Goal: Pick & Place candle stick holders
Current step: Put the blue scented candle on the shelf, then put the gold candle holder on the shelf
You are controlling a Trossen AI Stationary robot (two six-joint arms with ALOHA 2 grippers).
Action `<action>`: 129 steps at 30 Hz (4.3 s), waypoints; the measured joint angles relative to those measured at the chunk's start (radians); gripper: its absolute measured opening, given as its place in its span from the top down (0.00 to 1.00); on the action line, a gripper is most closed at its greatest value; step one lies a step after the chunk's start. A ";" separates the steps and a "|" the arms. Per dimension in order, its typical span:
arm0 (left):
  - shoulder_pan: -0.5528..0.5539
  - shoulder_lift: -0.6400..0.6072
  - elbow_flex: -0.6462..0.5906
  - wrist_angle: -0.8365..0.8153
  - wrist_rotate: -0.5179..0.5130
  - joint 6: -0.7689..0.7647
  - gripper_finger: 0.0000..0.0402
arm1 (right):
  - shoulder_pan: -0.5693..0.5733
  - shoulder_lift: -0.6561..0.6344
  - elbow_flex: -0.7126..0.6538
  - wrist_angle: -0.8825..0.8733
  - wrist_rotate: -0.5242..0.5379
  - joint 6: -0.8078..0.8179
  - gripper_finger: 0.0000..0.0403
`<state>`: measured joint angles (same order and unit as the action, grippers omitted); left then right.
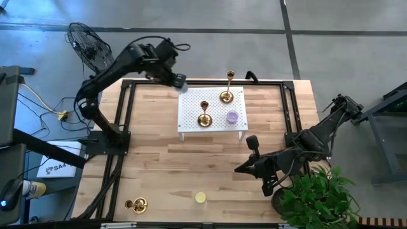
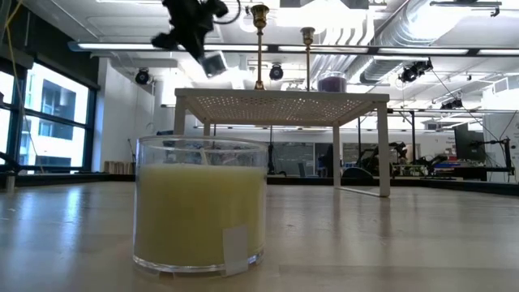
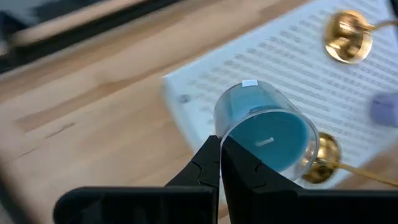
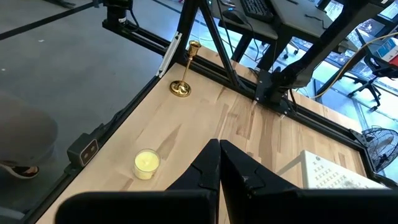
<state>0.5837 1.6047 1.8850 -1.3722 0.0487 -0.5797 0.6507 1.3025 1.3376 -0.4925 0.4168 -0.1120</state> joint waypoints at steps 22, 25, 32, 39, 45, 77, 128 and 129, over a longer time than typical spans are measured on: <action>0.064 0.153 -0.147 0.122 0.211 0.068 1.00 | 0.000 0.000 0.000 -0.041 0.007 0.003 1.00; 0.064 0.157 -0.126 0.105 0.203 0.068 1.00 | 0.000 0.000 0.000 -0.046 0.007 0.003 1.00; 0.064 0.159 -0.045 0.082 0.177 0.070 1.00 | -0.001 0.000 0.000 -0.050 0.007 0.002 1.00; 0.050 0.158 -0.028 0.035 0.206 0.060 1.00 | -0.001 0.000 0.000 -0.050 0.007 0.000 1.00; 0.039 0.171 -0.028 -0.028 0.199 0.059 1.00 | -0.001 0.000 0.000 -0.050 0.007 0.000 1.00; 0.005 0.219 -0.020 -0.021 0.264 0.044 0.96 | -0.001 0.000 0.000 -0.054 0.007 0.008 1.00; -0.396 -0.379 -0.018 -0.015 -0.185 -0.076 0.78 | -0.001 0.000 0.000 -0.116 0.045 0.029 1.00; -0.456 -0.393 -0.018 -0.015 -0.234 -0.111 0.78 | -0.001 0.000 0.000 -0.120 0.045 0.033 1.00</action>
<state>0.1276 1.2115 1.8675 -1.3873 -0.1849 -0.6908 0.6502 1.3025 1.3376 -0.6126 0.4618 -0.0791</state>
